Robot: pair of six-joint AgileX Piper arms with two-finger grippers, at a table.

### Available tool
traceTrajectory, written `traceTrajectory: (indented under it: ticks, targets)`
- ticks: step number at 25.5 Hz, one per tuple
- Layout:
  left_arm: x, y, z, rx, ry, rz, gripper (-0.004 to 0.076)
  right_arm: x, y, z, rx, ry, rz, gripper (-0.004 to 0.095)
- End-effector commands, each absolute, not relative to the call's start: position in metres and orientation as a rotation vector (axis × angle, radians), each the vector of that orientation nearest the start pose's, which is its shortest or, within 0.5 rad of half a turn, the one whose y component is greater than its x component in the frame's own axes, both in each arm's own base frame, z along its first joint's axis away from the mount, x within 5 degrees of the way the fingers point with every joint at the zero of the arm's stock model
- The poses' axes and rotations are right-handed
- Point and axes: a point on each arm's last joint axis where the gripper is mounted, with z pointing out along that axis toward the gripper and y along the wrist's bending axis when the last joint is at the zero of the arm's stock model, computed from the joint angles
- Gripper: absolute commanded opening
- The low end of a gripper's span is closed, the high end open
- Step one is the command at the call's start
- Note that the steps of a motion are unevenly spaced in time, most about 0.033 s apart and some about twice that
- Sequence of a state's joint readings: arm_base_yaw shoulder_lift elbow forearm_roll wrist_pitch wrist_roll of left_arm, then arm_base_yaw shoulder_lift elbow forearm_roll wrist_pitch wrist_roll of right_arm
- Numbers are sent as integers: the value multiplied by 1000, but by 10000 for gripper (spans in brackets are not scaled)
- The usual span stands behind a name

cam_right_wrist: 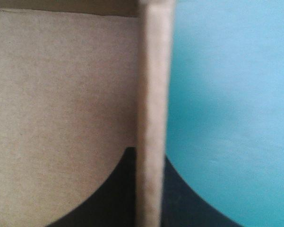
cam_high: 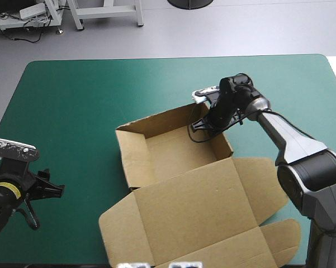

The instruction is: Fold the box

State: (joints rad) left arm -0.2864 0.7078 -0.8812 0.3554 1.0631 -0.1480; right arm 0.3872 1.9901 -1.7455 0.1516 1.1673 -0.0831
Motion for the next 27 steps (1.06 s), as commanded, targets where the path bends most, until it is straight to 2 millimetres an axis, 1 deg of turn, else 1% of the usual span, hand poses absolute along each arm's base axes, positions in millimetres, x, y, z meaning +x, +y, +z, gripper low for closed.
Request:
traceTrajectory:
  ticks: [1, 5, 9, 13, 14, 16, 18, 19, 22, 23, 24, 27]
  targets:
    - [112, -3, 373, 193, 2218, 226, 396, 397, 128, 306, -555, 2763, 178, -25]
    - [112, -4, 373, 189, 2215, 219, 396, 414, 72, 330, -436, 2709, 73, -25]
    - [111, -3, 372, 184, 2241, 228, 396, 423, 5, 353, -305, 2643, -4, -25]
    - [111, -1, 372, 186, 2239, 254, 396, 419, -59, 358, -142, 2645, -80, -25]
    - [111, -1, 372, 184, 2237, 261, 396, 413, -90, 358, -65, 2654, -132, -25]
    - [111, -1, 372, 182, 2236, 262, 396, 407, -115, 358, -17, 2658, -162, -25]
    - [111, -1, 372, 180, 2235, 260, 396, 402, -132, 357, 4, 2662, -183, -25]
    - [111, -1, 372, 173, 2233, 253, 396, 401, -145, 351, 15, 2678, -195, -25]
    - [111, -1, 372, 172, 2235, 246, 396, 405, -154, 339, 29, 2703, -177, -25]
    - [111, -1, 372, 166, 2238, 241, 396, 410, -157, 327, 26, 2726, -165, -25]
    - [111, -1, 372, 163, 2238, 239, 396, 412, -157, 323, 22, 2734, -154, -25]
    - [111, -2, 372, 155, 2242, 222, 395, 422, -160, 301, 16, 2768, -127, -25]
